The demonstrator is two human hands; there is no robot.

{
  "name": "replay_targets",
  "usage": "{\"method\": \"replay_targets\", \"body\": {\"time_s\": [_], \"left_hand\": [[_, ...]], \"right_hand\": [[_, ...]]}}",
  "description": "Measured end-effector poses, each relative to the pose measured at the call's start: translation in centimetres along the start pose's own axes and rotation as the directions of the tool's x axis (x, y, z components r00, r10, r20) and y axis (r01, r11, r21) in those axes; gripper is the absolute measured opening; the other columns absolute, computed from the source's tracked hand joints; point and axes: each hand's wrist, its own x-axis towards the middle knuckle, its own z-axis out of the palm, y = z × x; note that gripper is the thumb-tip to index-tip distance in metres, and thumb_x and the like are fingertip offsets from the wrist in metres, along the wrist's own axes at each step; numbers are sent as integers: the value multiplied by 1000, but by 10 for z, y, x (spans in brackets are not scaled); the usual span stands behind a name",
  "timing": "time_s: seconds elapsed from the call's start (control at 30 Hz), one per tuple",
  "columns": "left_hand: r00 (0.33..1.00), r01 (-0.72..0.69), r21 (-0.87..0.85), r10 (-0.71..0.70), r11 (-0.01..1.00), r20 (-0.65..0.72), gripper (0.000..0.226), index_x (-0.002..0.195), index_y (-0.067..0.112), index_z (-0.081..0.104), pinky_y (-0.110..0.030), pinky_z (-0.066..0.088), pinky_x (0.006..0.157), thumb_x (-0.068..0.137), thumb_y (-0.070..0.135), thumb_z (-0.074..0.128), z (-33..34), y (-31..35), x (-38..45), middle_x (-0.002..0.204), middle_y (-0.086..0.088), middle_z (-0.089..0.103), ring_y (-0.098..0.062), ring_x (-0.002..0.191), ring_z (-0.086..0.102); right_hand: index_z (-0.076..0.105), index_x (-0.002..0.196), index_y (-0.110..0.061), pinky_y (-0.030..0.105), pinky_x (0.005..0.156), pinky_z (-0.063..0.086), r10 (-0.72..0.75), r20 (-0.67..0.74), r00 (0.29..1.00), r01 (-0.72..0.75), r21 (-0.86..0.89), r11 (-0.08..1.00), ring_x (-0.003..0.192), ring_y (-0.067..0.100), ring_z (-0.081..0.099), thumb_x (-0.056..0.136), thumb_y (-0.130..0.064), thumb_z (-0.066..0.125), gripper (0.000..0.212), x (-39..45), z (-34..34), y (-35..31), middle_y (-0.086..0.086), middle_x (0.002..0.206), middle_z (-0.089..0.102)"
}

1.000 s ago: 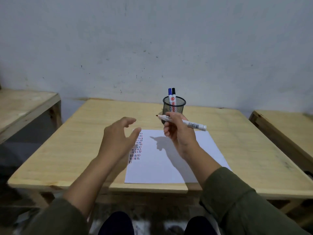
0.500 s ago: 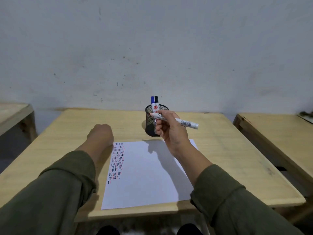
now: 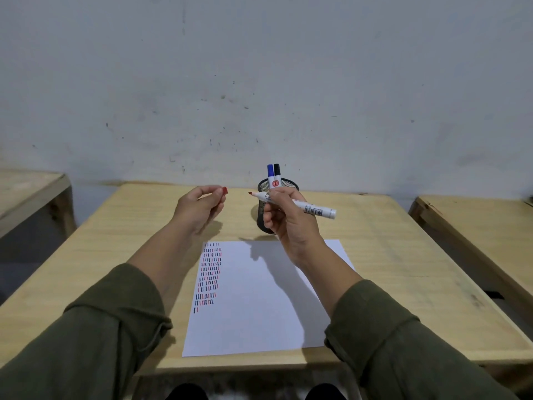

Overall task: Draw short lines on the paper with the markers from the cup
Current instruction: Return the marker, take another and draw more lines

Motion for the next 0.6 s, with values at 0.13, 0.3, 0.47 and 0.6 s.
{"method": "replay_targets", "body": {"time_s": [0.13, 0.3, 0.47, 0.6], "left_hand": [[994, -36, -77, 44, 996, 105, 12, 87, 14, 63, -8, 54, 69, 91, 9, 54, 10, 6, -12, 88, 4, 66, 4, 63, 64], [975, -76, -29, 80, 997, 208, 15, 90, 14, 64, -7, 53, 67, 93, 9, 50, 19, 8, -24, 70, 12, 72, 4, 60, 63], [962, -76, -12, 76, 997, 262, 14, 92, 13, 65, -7, 53, 64, 92, 9, 51, 24, 11, -30, 66, 12, 72, 4, 56, 61], [953, -68, 28, 57, 997, 299, 14, 92, 13, 67, -8, 52, 64, 91, 12, 53, 29, 13, -34, 66, 11, 71, 1, 60, 59]], "right_hand": [[56, 83, -14, 20, 48, 42, -16, -1, 1000, 15, -35, 999, 48, 13, 49, 89, -6, 56, 10, 0, 0, -4, 2, 59, 55], [57, 83, -14, 21, 49, 41, -26, -6, 1000, 26, -61, 998, 47, 12, 49, 88, -8, 57, 9, -1, 1, -7, 2, 59, 55], [57, 81, -14, 21, 48, 42, -54, -3, 999, 53, -98, 994, 47, 12, 50, 88, -8, 58, 9, -2, 0, -11, 3, 61, 55], [57, 80, -14, 21, 47, 42, -50, 1, 999, 50, -139, 989, 48, 12, 50, 88, -10, 59, 9, -4, -2, -13, 1, 60, 56]]}}
